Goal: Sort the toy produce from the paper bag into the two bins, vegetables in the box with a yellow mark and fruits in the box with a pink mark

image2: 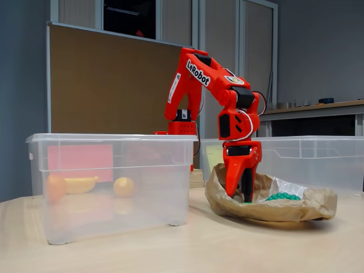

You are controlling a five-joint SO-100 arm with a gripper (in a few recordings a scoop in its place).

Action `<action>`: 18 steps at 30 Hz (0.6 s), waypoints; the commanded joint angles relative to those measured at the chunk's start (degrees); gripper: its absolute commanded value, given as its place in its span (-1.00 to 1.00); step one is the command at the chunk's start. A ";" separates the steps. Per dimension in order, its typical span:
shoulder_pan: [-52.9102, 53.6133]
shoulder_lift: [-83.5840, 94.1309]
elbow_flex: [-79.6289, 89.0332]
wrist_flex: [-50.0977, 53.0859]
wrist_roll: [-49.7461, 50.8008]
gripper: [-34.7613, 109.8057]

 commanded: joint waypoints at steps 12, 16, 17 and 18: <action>-3.78 -3.69 -5.80 10.46 5.63 0.11; -3.87 -4.22 -5.98 9.32 3.60 0.03; -3.87 -4.22 -6.06 9.05 2.99 0.01; -3.87 -4.22 -6.24 8.88 2.46 -0.01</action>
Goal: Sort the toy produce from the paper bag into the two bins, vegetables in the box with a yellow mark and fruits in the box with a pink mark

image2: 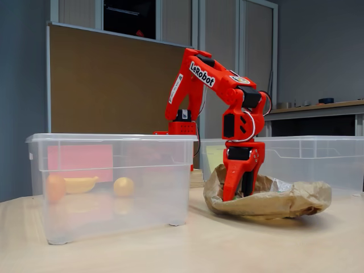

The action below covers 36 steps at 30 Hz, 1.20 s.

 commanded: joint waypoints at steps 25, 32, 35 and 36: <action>0.09 18.02 -11.87 21.88 -12.83 -0.09; -4.83 33.05 -13.71 35.51 -5.54 -0.09; -10.11 41.04 -13.45 39.20 1.58 -0.09; -12.39 43.86 -13.01 39.81 4.31 -0.09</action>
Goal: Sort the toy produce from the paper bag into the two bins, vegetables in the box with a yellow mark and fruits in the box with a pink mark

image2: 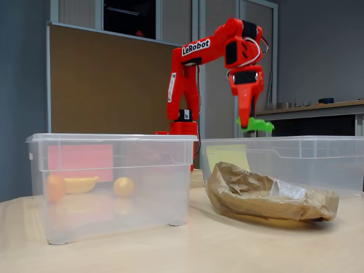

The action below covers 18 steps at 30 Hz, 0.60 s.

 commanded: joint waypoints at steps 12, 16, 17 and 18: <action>-49.66 21.88 14.68 -4.75 55.28 -0.10; -62.23 21.45 21.18 -13.80 71.02 -0.10; -64.78 21.36 23.38 -16.17 74.71 -0.09; -67.06 21.18 26.02 -19.34 77.87 -0.09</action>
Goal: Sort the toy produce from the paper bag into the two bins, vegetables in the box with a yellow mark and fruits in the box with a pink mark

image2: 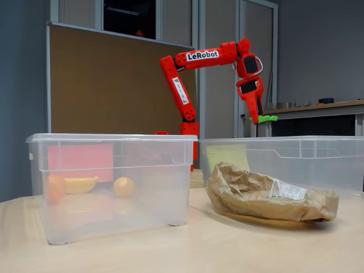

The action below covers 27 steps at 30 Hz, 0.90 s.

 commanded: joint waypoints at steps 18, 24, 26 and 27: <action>-22.15 -11.60 17.23 -36.83 21.97 0.10; -22.06 -12.66 16.00 -34.01 20.57 0.23; -22.06 -11.95 15.82 -33.22 20.30 0.24; -22.06 -11.43 15.82 -32.61 20.13 0.23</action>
